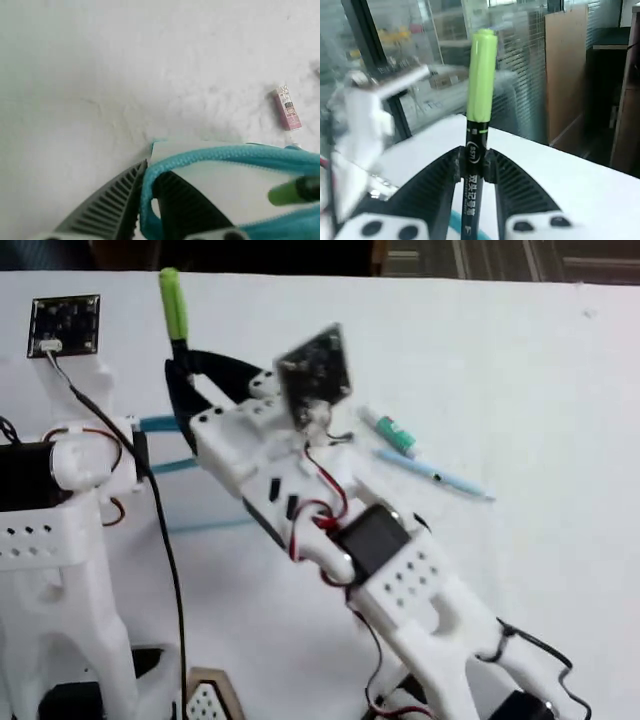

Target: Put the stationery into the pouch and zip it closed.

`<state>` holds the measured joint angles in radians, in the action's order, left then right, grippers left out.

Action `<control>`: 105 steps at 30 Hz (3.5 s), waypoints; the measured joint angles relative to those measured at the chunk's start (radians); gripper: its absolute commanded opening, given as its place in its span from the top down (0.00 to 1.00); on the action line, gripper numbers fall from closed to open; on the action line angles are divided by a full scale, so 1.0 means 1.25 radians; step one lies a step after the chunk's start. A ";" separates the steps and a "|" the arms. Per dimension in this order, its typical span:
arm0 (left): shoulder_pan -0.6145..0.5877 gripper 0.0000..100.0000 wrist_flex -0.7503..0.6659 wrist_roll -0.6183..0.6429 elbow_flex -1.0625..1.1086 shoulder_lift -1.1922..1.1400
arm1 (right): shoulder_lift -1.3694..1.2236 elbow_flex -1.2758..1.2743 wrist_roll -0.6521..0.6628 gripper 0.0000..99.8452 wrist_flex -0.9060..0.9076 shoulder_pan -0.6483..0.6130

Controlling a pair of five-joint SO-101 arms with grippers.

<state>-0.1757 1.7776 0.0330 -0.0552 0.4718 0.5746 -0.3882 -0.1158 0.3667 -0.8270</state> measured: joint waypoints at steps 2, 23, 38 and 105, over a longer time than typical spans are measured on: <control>0.000 0.98 0.000 0.000 0.000 0.000 | -0.023 0.000 0.026 0.98 -0.029 -0.001; 0.000 0.98 0.000 0.000 0.000 0.000 | 0.080 -0.174 0.095 0.81 -0.026 -0.004; 0.000 0.98 0.000 0.000 0.000 -0.002 | 0.205 -0.095 0.095 0.81 0.115 0.027; 0.000 0.98 0.000 0.000 0.000 -0.002 | 0.383 -0.151 0.113 0.98 0.664 0.296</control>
<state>-0.1757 1.7776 0.0330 -0.0552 0.4687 1.0533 -0.5769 0.0253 1.1968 -0.4572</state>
